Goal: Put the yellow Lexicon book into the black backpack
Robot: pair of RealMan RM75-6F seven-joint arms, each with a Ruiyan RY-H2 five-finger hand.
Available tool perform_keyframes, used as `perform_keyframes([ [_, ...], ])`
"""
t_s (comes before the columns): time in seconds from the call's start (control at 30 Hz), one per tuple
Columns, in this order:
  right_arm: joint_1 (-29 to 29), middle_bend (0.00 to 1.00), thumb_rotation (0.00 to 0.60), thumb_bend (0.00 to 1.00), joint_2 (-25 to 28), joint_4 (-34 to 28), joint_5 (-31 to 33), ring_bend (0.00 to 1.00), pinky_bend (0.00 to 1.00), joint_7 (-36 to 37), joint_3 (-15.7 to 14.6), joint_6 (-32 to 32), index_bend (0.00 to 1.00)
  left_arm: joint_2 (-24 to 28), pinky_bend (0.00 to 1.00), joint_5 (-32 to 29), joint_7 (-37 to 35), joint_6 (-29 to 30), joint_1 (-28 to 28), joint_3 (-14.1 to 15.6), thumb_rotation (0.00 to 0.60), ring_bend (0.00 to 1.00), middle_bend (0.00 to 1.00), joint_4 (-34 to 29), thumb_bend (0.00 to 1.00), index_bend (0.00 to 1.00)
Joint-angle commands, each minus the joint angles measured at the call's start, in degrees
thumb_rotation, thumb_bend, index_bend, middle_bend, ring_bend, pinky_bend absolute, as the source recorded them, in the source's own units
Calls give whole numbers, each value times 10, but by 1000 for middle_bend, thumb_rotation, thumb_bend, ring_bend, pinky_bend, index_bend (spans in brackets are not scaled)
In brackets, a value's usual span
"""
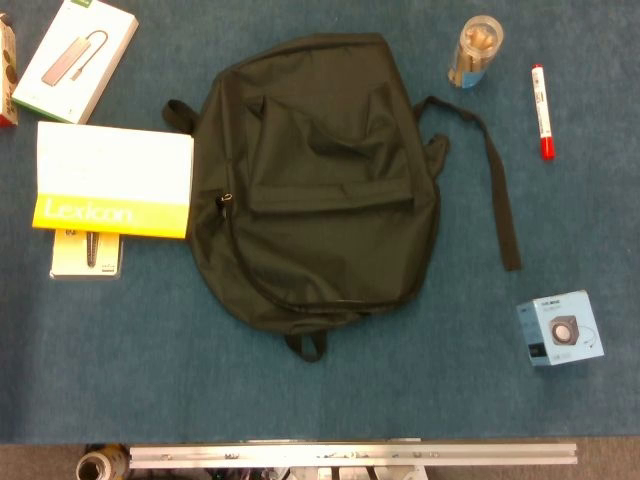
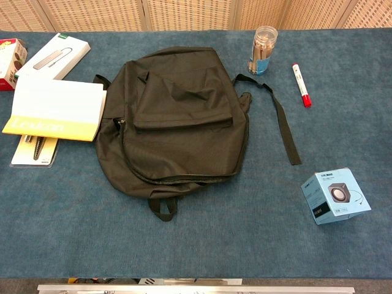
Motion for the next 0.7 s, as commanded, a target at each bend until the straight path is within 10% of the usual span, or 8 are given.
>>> perform_keyframes([
  [0.03,0,356,600,303,-1,1,0,306,379,2,0,0,411,0,288,-1,0,-1,0,0,600,285,301,0,137,283],
  [0.7,7,356,600,303,21,-10,11,306,379,34,30,22,411,-3,285,31,3,-9,-14,7,600,285,304,16,137,283],
])
